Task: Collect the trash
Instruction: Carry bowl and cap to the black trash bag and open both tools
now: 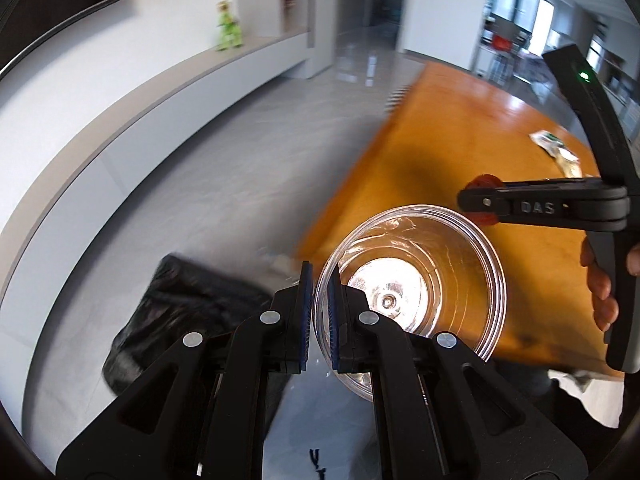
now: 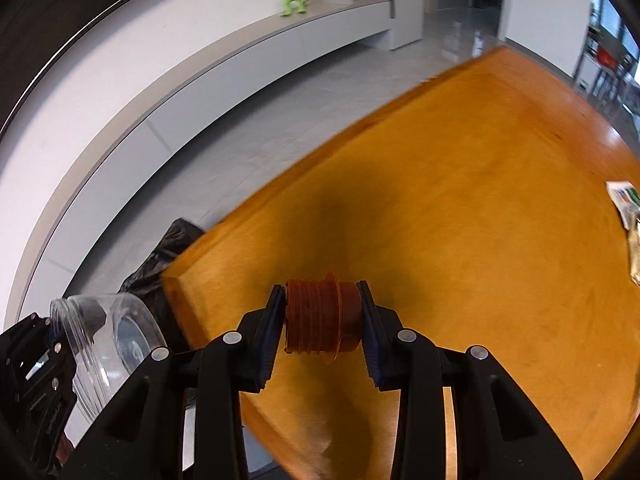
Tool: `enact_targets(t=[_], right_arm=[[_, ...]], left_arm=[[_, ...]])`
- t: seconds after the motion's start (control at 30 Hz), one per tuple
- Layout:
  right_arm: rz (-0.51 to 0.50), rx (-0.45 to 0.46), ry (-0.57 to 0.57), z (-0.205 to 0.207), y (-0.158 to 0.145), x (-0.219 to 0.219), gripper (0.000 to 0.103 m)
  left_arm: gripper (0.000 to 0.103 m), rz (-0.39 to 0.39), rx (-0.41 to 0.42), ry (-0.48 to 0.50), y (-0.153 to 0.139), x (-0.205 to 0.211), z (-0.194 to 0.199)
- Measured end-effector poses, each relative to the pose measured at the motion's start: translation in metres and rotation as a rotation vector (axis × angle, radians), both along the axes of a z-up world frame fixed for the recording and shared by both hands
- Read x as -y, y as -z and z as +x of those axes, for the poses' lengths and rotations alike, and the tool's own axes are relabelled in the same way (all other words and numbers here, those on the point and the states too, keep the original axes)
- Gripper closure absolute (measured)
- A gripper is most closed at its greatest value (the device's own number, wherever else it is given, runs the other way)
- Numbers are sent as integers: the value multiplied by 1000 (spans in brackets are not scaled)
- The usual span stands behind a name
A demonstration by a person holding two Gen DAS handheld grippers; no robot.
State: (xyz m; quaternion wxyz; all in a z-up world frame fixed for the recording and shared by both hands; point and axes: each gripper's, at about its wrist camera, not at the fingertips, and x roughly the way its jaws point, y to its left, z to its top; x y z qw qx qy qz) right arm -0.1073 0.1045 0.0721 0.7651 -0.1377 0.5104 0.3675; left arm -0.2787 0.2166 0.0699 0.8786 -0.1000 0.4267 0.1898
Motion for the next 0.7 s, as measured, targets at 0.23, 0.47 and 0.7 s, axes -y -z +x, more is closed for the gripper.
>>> enact_targets(t=[0.23, 0.47, 0.7], right_arm=[[-1, -19, -164, -49, 9, -59, 66], [-29, -34, -318, -107, 27, -111, 67], [-68, -34, -423, -158, 43, -153, 67]], left_arm=[[96, -20, -14, -183, 12, -48, -60], [96, -58, -57, -353, 37, -87, -118], [96, -78, -88, -475, 53, -113, -158]])
